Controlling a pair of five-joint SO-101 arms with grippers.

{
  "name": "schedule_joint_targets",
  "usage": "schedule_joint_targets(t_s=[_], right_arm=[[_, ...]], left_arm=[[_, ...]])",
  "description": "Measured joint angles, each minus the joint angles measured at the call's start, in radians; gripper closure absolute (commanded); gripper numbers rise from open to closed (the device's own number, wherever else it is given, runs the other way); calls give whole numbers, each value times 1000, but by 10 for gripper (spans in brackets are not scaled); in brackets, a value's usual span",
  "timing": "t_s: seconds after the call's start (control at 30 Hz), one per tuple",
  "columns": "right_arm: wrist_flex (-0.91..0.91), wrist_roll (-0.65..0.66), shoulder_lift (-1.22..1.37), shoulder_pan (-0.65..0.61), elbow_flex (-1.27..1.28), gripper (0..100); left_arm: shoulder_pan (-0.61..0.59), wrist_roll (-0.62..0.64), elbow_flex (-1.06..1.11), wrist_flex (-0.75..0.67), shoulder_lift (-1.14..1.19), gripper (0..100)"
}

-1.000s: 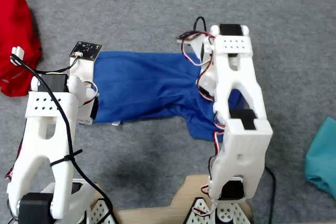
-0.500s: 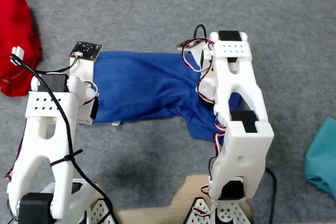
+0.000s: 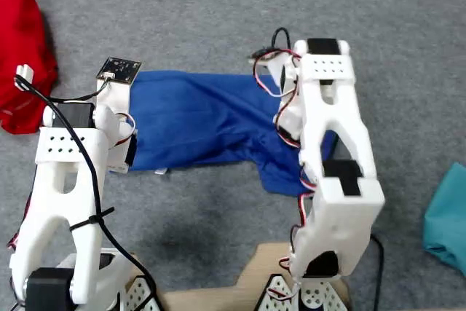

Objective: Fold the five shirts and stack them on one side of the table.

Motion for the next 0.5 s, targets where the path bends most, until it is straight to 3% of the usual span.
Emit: schedule_joint_targets(t_s=[0.5], right_arm=[[0, 81, -328, 0, 298, 974]], left_arm=[[0, 0, 0, 0, 0, 980]])
